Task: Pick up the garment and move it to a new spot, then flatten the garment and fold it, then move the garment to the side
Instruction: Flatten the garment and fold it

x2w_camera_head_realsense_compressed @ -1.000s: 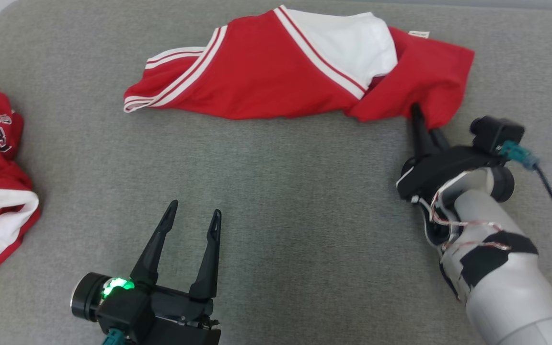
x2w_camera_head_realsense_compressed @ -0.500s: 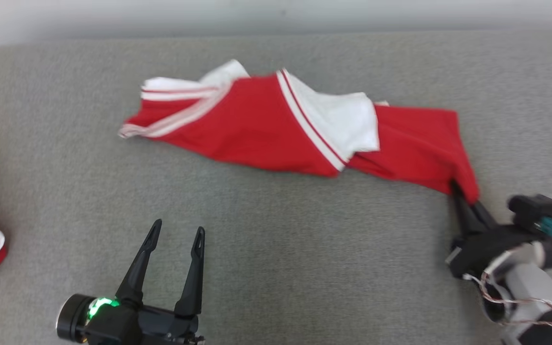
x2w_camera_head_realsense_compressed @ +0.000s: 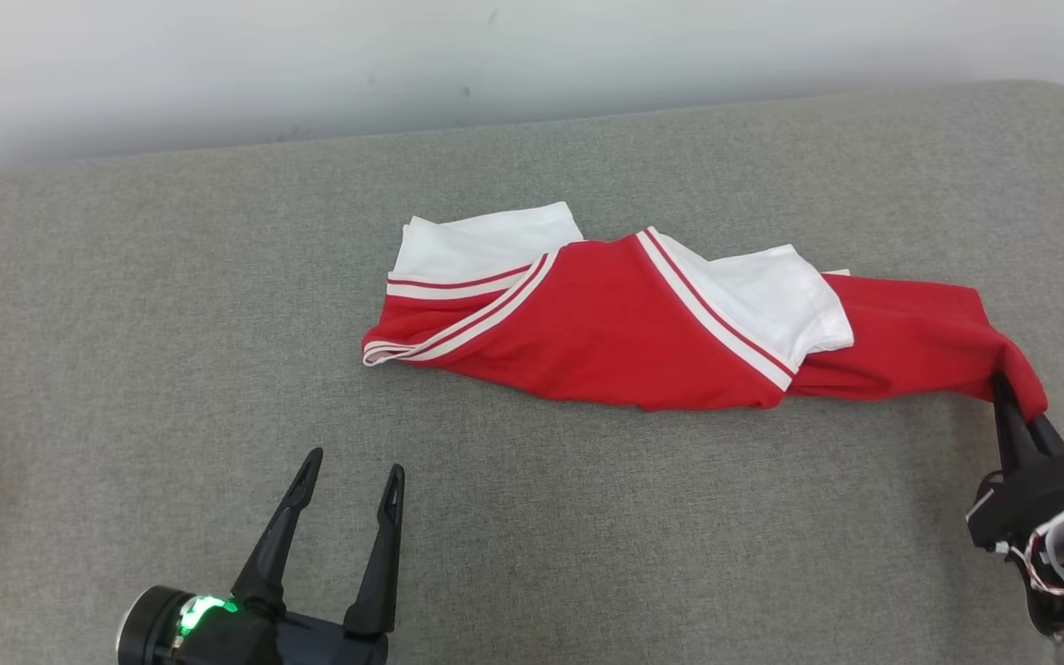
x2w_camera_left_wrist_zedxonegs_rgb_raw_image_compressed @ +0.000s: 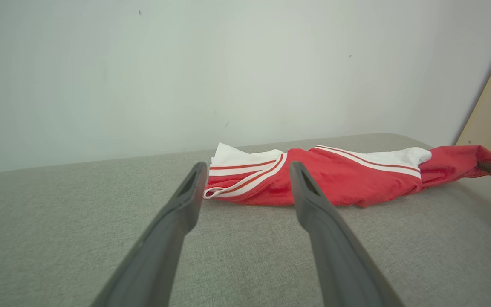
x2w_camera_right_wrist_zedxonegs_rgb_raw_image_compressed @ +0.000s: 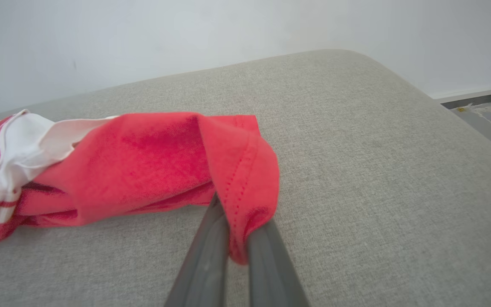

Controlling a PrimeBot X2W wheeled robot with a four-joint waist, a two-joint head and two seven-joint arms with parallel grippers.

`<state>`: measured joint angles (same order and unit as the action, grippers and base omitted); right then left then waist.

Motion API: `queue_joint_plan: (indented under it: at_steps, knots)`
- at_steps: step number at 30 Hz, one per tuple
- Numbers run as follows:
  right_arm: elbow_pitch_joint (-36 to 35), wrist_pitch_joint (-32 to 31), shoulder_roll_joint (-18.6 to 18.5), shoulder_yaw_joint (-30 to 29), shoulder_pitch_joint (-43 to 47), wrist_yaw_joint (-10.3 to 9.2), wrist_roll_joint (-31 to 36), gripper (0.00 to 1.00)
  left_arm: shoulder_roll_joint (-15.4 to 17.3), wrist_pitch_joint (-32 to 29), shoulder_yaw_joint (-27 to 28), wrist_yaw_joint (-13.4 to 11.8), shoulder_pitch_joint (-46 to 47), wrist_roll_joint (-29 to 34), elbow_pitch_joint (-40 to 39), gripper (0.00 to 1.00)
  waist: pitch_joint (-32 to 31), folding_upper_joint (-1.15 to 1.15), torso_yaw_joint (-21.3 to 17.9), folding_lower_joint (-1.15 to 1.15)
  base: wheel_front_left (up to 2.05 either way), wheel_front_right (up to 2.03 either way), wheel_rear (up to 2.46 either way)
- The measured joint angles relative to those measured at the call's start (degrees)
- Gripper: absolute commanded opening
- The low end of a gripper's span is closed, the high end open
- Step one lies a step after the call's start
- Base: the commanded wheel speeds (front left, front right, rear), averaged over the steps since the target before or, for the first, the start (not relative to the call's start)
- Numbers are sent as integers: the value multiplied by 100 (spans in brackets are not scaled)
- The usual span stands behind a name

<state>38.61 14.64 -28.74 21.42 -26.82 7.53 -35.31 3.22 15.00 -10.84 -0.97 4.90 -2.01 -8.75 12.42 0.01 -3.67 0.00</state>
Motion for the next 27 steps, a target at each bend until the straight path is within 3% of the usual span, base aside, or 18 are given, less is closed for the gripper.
queue_joint_plan:
  at_steps: [5, 6, 8, 14, 20, 27]
  knots:
    - [690, 11, 209, -180, -364, 0, 115, 2, -2, 0, -21, 21, 1, 13, 22, 100, -14, 0, -46, 0, 0, 0, 0]
    - [809, 24, 245, -249, -430, 0, 154, 26, -3, 0, -23, 22, 0, 16, 25, 100, -24, 0, -56, 0, 0, 0, 0]
    - [873, 27, 288, -444, -522, 0, 368, 100, -2, 0, -25, 31, -2, 22, 32, 100, -49, 0, -71, 0, 0, 0, 0]
    - [244, 35, 460, -1098, -423, -1, 1104, 100, -5, 0, 22, 0, -28, 38, 24, 100, -152, 0, -155, 0, 0, 0, 0]
    - [-762, 45, 950, -1403, 179, -1, 1630, 100, -12, 0, 25, -24, -54, -2, 40, 100, -287, 0, -266, 0, 0, 0, 0]
    - [-996, 45, 1241, -1572, 681, -1, 1764, 100, -20, 0, -110, 100, 236, -108, 370, 100, -327, 0, -429, 0, 0, 0, 0]
